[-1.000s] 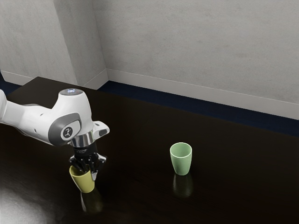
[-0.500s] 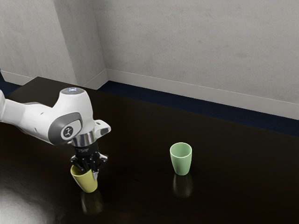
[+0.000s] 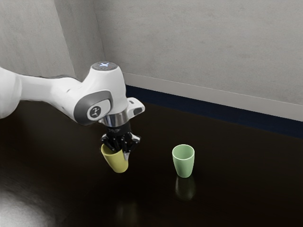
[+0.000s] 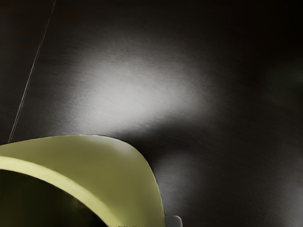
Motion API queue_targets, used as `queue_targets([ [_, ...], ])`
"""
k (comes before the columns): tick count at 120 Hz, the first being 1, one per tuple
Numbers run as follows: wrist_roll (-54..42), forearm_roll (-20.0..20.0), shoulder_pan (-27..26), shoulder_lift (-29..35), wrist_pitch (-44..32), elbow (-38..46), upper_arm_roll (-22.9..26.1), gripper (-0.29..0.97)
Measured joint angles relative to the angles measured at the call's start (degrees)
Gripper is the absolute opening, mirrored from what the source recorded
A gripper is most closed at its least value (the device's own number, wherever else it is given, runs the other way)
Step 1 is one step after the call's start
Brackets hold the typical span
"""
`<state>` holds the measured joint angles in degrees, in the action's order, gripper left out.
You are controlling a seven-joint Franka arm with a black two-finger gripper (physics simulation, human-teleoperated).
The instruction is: Place the left cup onto the right cup
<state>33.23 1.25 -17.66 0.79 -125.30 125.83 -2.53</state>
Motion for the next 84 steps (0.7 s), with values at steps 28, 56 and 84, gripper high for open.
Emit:
queue_targets([
  [28, 1.05, 2.04, -1.52, -7.15, 5.97, -12.74, 0.54, -0.1],
  [56, 1.12, 3.02, -2.54, -12.16, 8.92, -20.83, 1.02, -0.1],
  [84, 1.03, 3.15, -2.6, -14.76, 11.61, -25.66, 2.19, -0.1],
])
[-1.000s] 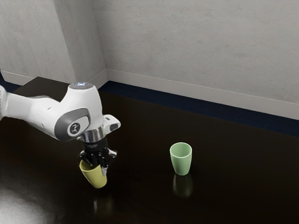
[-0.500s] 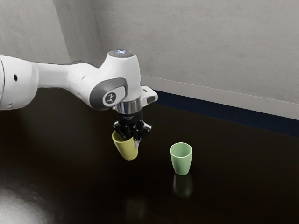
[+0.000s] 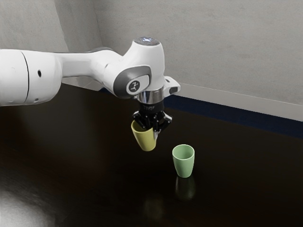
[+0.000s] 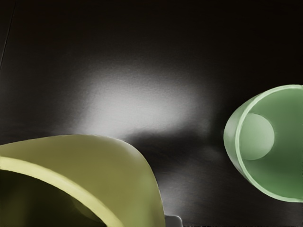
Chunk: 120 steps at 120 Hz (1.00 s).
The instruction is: Place the left cup onto the right cup
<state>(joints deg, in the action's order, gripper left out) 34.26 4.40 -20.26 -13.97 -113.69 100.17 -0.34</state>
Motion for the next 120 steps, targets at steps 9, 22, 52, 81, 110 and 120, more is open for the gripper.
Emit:
queue_targets([
  [9, -0.04, 0.01, -0.15, -0.45, 0.42, -0.77, 0.13, -0.1],
  [22, -0.09, 0.03, -0.76, -2.36, 1.53, -4.51, 0.4, -0.1],
  [52, -0.2, -0.02, -2.03, -5.5, 4.3, -9.64, 1.26, -0.1],
  [81, -0.47, -0.58, -2.09, -7.36, 6.36, -13.22, 2.42, -0.1],
  [110, -1.21, -1.91, -1.88, -10.31, 8.35, -17.43, 3.75, -0.1],
  [120, -1.55, -2.89, -1.8, -11.24, 8.67, -18.46, 3.95, -0.1],
])
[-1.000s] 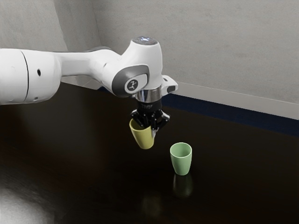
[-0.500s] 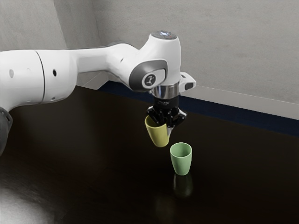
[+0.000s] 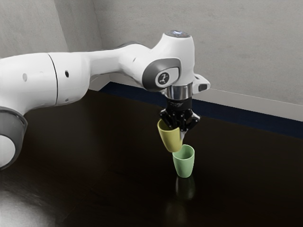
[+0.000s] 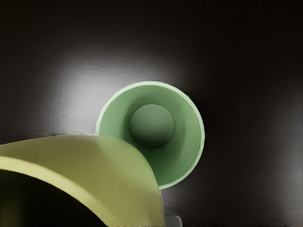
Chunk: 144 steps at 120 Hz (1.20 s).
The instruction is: Place the left cup onto the right cup
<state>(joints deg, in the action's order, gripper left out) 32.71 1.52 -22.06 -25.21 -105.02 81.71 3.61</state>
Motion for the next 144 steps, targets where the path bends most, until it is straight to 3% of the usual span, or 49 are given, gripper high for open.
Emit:
queue_targets([
  [144, -2.2, -0.87, 0.54, -7.33, 2.01, -7.68, 1.6, -0.1],
])
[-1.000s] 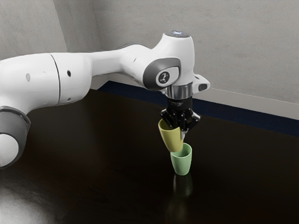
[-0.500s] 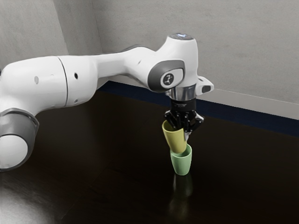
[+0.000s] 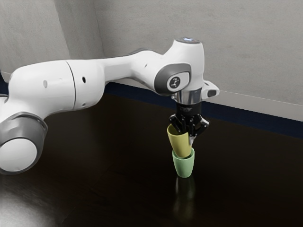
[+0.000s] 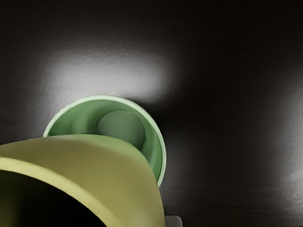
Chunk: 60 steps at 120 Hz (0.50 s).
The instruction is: Place the left cup onto the right cup
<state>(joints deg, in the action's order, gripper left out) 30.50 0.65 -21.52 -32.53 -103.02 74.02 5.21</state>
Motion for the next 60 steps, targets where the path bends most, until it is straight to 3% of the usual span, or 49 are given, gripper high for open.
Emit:
queue_targets([
  [60, -0.03, 0.08, 0.07, -1.27, -0.05, -0.01, -0.06, -0.1],
])
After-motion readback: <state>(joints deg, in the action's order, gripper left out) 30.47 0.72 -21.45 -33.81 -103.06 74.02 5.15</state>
